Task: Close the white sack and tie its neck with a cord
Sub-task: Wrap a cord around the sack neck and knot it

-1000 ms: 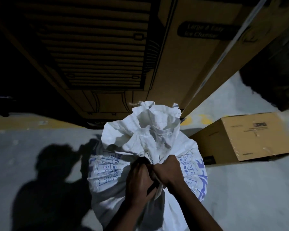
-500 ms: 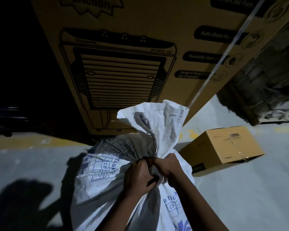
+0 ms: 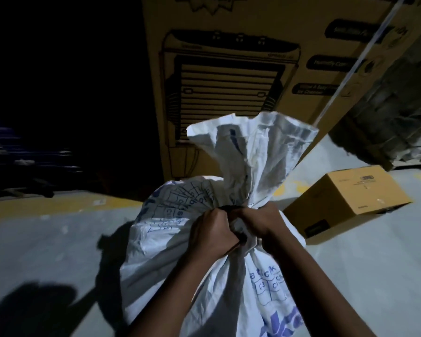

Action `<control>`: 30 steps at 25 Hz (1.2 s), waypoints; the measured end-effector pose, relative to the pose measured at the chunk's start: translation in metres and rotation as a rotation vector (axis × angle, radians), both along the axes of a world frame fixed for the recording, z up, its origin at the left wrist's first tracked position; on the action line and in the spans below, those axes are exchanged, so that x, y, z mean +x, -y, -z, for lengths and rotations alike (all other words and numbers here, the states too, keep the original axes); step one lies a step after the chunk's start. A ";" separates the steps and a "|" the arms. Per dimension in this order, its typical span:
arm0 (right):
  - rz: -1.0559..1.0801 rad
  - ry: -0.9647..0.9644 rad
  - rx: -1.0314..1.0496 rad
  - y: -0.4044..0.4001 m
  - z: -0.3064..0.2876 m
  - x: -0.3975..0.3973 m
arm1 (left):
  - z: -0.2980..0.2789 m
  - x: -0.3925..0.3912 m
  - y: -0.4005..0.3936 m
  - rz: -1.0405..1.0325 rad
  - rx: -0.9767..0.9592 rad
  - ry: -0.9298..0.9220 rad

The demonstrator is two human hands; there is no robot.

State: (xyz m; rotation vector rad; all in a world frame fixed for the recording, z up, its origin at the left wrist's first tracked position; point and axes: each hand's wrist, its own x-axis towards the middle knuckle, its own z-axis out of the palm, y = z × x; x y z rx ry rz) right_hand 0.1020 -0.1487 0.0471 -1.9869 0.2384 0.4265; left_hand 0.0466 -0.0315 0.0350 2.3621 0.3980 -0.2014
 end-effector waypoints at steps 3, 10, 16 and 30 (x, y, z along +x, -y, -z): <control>-0.010 0.054 0.012 -0.043 -0.002 -0.031 | -0.002 -0.035 -0.043 -0.015 0.010 0.038; -0.004 0.013 0.058 -0.167 0.002 -0.077 | -0.012 -0.087 -0.170 -0.056 0.013 -0.004; -0.127 -0.022 0.045 -0.320 0.018 -0.106 | 0.008 -0.127 -0.321 -0.129 -0.071 -0.015; -0.389 -0.229 0.052 -0.635 0.090 -0.170 | 0.094 -0.225 -0.607 -0.401 -0.160 0.019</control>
